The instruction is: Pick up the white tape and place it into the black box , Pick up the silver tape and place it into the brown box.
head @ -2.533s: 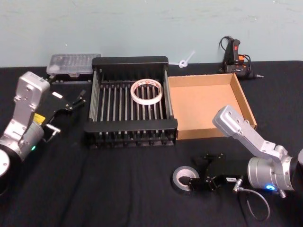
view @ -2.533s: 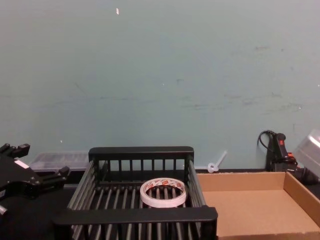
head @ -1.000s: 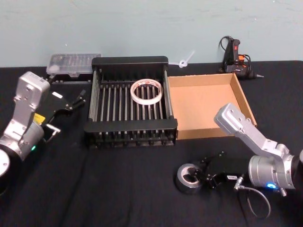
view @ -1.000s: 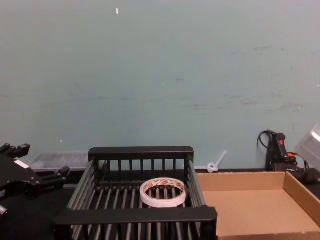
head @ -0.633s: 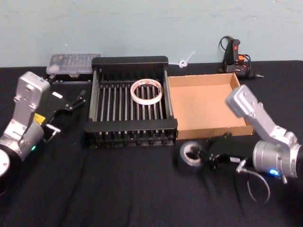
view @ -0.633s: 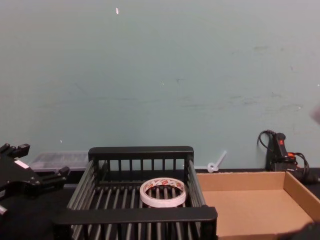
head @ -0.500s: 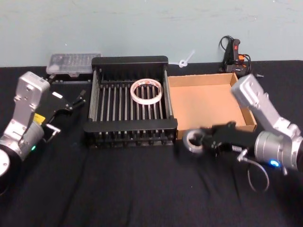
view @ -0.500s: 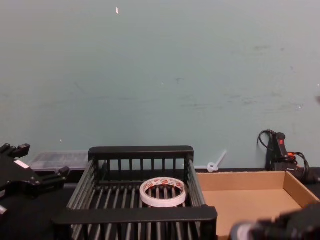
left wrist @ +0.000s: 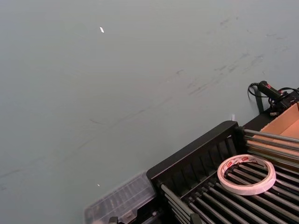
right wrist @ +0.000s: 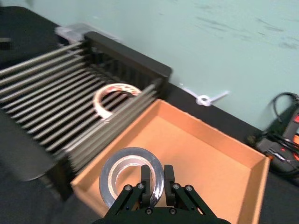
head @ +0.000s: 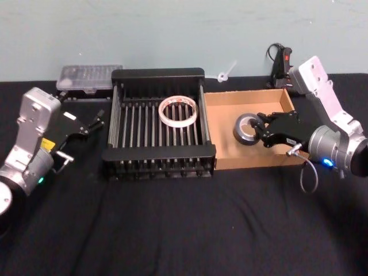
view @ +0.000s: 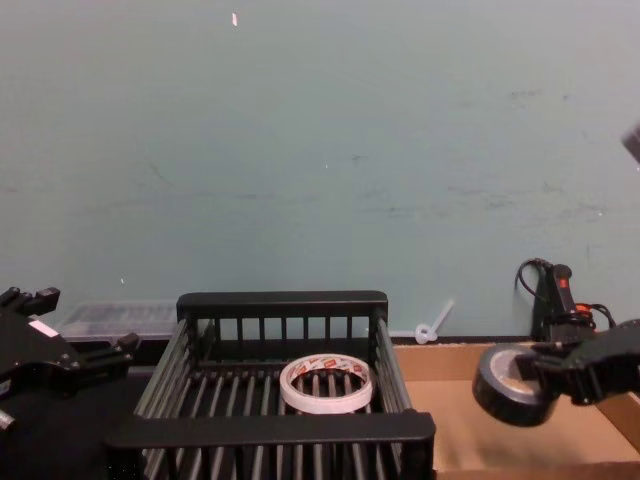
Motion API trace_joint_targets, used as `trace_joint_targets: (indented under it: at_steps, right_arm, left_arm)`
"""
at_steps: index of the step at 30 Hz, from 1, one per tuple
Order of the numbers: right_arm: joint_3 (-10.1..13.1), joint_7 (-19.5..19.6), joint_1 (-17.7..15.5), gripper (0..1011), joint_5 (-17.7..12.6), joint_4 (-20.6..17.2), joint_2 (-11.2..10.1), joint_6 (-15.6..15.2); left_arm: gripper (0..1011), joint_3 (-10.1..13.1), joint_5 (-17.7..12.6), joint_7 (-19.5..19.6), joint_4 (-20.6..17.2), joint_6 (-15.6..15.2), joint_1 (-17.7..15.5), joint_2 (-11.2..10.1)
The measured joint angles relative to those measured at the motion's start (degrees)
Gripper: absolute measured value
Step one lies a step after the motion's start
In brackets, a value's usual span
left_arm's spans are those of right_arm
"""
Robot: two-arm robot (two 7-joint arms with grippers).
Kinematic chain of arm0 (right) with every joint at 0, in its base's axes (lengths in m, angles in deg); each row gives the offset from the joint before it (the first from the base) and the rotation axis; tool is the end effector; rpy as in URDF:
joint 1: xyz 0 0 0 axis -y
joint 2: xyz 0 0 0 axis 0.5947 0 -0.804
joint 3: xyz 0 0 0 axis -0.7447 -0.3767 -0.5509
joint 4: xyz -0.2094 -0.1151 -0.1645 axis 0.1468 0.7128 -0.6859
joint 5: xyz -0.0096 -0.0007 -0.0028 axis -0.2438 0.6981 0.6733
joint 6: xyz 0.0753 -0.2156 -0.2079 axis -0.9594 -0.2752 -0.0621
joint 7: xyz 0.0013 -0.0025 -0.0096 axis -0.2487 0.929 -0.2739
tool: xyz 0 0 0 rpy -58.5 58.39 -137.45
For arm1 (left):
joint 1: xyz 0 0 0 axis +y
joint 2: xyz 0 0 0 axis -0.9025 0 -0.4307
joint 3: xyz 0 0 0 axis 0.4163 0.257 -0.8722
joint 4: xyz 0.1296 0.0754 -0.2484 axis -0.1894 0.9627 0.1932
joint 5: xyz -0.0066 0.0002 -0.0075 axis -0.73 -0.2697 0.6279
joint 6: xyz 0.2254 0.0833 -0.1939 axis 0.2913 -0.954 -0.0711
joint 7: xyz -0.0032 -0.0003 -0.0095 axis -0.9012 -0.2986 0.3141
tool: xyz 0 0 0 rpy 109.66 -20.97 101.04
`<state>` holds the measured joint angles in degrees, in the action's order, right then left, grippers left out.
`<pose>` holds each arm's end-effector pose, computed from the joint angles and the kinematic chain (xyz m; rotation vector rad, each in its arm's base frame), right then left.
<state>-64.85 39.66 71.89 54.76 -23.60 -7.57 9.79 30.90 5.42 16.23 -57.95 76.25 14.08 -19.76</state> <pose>0.3903 -0.0378 -0.2379 -0.4516 0.0461 -0.9362 0.3580 0.0827 -0.3022 0.3045 -0.2851 1.2480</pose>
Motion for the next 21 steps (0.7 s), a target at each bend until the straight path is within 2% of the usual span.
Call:
trace_joint_targets:
  at_steps: [11, 15, 21]
  right_arm:
    - [0.6, 2.2, 4.8, 174, 3.1, 8.9, 4.5, 0.0]
    - [0.8, 3.1, 5.5, 174, 4.1, 10.7, 5.5, 0.0]
    - [0.8, 3.1, 5.5, 174, 4.1, 10.6, 5.4, 0.0]
  left_arm:
    - [1001, 0.0, 0.0, 0.0, 0.0, 0.0, 0.0, 0.0]
    - [1001, 0.0, 0.0, 0.0, 0.0, 0.0, 0.0, 0.0]
    - [1001, 0.0, 0.0, 0.0, 0.0, 0.0, 0.0, 0.0]
